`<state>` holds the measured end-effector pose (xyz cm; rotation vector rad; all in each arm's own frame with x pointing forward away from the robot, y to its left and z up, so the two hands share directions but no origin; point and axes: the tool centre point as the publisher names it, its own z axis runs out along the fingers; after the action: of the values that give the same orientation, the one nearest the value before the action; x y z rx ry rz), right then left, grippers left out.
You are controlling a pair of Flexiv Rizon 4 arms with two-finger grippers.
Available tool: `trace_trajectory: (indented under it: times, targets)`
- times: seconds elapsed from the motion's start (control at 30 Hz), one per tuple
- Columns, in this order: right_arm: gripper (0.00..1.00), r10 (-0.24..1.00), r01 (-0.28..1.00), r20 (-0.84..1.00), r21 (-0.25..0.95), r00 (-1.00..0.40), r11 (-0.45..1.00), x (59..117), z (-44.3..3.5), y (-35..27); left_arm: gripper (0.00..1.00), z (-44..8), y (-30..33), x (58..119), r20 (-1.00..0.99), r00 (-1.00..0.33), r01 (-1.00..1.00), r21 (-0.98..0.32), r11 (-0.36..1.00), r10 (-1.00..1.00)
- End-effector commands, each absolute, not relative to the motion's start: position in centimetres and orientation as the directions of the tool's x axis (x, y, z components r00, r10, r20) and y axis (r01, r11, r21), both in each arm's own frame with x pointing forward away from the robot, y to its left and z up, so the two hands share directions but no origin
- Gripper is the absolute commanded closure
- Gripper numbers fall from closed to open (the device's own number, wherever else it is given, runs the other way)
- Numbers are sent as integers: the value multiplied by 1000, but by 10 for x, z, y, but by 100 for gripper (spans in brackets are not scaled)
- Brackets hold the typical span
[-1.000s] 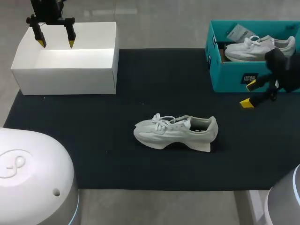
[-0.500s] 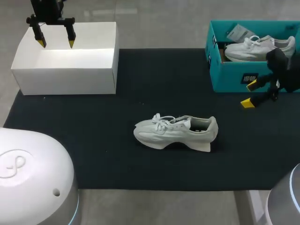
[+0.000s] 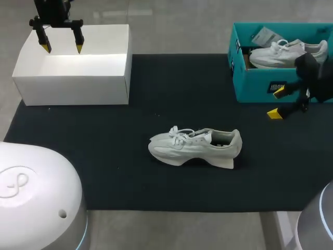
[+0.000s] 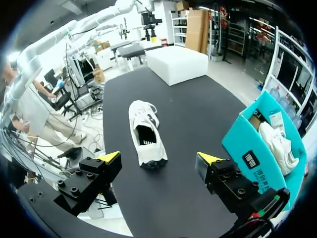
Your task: Take the shoe out of the shoebox, open the shoe tongue, remove and reinsert the insole, then place the shoe into the shoebox
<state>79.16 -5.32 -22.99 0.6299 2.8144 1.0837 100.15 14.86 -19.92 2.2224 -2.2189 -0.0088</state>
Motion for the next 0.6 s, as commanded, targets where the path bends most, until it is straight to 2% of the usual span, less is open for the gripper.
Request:
trace_trajectory:
  times: [0.03,0.1,0.6]
  targets:
    - [0,262,152,-39,729,-964,667,799,-250,-45,0,-200,149,1001,-1,1,-1000,3,-1,-1000]
    - [0,245,178,0,688,-969,703,805,-257,-51,0,-200,149,1001,-1,1,-1000,3,-1,-1000]
    - [0,245,178,0,688,-969,703,805,-257,-51,0,-200,149,1001,-1,1,-1000,3,-1,-1000]
